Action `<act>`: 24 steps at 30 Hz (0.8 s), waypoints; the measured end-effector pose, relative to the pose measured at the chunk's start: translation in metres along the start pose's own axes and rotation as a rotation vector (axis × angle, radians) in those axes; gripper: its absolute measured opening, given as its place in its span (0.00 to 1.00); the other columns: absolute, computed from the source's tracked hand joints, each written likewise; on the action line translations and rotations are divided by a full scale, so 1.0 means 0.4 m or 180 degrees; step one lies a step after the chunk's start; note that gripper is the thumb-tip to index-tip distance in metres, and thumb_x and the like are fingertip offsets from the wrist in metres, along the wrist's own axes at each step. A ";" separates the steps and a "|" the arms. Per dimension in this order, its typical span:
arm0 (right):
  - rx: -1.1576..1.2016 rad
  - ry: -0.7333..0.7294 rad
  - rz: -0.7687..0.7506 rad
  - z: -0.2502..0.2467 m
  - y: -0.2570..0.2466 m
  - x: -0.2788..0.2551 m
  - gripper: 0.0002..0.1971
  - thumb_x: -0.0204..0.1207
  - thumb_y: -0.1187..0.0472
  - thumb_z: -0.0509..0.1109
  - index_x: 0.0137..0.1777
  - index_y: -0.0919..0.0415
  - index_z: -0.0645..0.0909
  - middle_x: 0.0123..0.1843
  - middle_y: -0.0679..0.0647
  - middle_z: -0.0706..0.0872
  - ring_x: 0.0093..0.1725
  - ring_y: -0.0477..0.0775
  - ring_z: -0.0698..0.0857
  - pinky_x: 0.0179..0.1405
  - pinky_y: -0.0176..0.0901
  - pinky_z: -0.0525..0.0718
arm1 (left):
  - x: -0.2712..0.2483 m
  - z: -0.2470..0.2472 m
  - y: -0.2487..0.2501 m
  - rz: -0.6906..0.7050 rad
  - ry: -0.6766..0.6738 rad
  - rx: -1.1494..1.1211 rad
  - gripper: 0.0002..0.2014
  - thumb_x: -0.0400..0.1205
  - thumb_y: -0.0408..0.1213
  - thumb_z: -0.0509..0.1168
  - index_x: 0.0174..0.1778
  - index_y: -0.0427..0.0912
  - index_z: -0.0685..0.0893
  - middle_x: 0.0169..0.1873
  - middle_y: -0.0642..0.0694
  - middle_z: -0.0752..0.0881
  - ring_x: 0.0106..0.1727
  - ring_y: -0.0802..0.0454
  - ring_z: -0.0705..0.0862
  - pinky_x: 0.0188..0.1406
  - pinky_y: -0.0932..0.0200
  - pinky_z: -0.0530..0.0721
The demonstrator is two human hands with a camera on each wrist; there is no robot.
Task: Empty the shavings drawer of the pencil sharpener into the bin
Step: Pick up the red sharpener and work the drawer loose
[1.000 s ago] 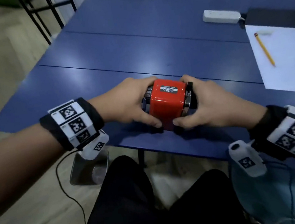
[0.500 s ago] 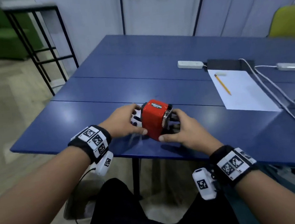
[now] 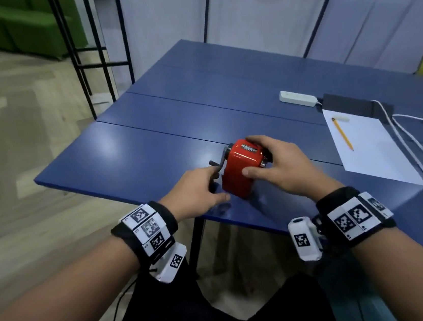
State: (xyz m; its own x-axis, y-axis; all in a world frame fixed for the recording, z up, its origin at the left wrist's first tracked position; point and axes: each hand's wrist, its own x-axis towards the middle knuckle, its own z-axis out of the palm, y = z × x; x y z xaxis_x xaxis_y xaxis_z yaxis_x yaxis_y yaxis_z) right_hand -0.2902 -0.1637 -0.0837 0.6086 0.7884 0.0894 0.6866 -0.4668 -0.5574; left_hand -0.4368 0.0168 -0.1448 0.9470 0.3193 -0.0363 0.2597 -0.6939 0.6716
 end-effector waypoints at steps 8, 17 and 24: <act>-0.0675 -0.0708 -0.0260 -0.083 0.007 0.068 0.38 0.76 0.50 0.87 0.84 0.51 0.76 0.70 0.49 0.89 0.65 0.52 0.88 0.67 0.48 0.85 | -0.041 0.039 0.005 0.0099 0.0120 -0.0289 0.19 0.80 0.48 0.79 0.65 0.55 0.84 0.59 0.52 0.91 0.61 0.51 0.89 0.54 0.58 0.83; -0.0621 -0.0711 -0.0288 -0.076 0.019 0.071 0.37 0.75 0.51 0.88 0.82 0.51 0.77 0.68 0.48 0.89 0.64 0.53 0.89 0.69 0.53 0.86 | 0.025 0.068 0.005 0.0094 0.0201 -0.0605 0.21 0.78 0.49 0.78 0.68 0.52 0.89 0.56 0.52 0.94 0.58 0.50 0.91 0.55 0.55 0.87; -0.0684 -0.0681 -0.0285 -0.076 0.024 0.076 0.37 0.75 0.50 0.88 0.81 0.51 0.78 0.65 0.45 0.88 0.58 0.43 0.87 0.55 0.29 0.77 | 0.067 0.071 0.012 -0.0171 0.0525 -0.0401 0.17 0.76 0.59 0.78 0.47 0.48 0.94 0.34 0.52 0.91 0.39 0.48 0.89 0.41 0.53 0.88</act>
State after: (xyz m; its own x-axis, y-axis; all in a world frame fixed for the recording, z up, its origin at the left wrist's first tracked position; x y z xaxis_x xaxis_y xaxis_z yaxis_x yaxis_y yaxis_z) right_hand -0.2532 -0.1563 -0.0613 0.4603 0.8859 -0.0581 0.8158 -0.4479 -0.3658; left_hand -0.4048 0.0037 -0.1637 0.8859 0.4622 0.0403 0.2734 -0.5902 0.7596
